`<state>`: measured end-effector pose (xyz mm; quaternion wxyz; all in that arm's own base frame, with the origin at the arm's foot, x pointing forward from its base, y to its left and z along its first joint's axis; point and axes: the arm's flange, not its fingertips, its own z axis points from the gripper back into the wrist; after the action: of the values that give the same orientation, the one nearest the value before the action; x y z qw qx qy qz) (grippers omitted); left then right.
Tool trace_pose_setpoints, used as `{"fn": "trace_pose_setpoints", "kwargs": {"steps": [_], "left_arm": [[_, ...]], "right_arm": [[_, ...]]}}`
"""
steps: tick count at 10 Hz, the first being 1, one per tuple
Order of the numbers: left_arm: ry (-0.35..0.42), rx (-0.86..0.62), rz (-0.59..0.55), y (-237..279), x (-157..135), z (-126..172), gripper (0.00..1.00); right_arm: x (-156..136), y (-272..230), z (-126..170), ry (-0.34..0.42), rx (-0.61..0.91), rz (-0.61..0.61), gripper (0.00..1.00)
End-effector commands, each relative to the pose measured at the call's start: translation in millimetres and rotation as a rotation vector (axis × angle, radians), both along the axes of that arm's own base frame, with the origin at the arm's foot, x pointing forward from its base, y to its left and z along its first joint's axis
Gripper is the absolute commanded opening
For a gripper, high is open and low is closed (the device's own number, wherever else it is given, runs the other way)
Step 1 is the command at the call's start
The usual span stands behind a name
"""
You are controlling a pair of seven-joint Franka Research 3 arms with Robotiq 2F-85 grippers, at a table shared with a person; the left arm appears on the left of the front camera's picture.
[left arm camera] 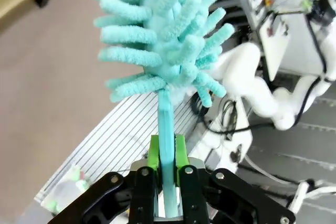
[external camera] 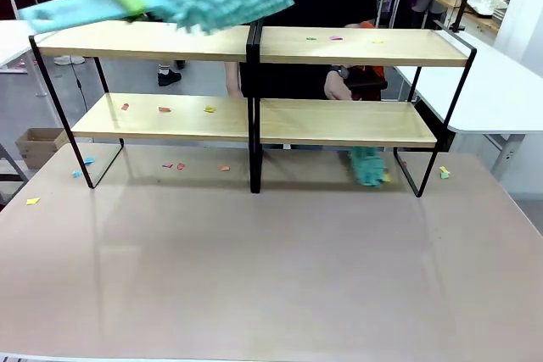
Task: Clean the shelves.
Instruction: Clean another randomly selected level of the Shelf with the Duster.
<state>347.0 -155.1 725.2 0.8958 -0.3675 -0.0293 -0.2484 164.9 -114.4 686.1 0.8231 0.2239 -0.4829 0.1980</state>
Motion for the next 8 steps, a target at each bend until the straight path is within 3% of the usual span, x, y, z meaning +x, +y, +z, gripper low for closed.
{"fn": "trace_pose_setpoints", "kwargs": {"steps": [1,2,4,5,6,8], "left_arm": [[0.06,-0.042,0.181,-29.4,24.2,9.4,0.13],[0.0,0.0,0.0,0.0,0.0,0.0,0.13],[0.0,0.0,0.0,0.0,0.0,0.0,0.13],[0.037,-0.013,0.059,-23.4,18.4,-1.5,0.13],[-0.018,-0.066,0.092,-24.5,13.4,-0.1,0.13],[-0.054,-0.053,0.079,-44.0,23.6,2.9,0.13]], "right_arm": [[-5.4,5.6,-16.0,0.097,-0.097,-0.002,1.0],[0.0,0.0,0.0,0.0,0.0,0.0,1.0],[0.0,0.0,0.0,0.0,0.0,0.0,1.0],[0.0,0.0,0.0,0.0,0.0,0.0,1.0],[-2.9,-1.0,-4.3,0.028,-0.023,-0.008,1.0],[32.7,20.3,4.2,0.003,-0.075,0.046,1.0]]}}
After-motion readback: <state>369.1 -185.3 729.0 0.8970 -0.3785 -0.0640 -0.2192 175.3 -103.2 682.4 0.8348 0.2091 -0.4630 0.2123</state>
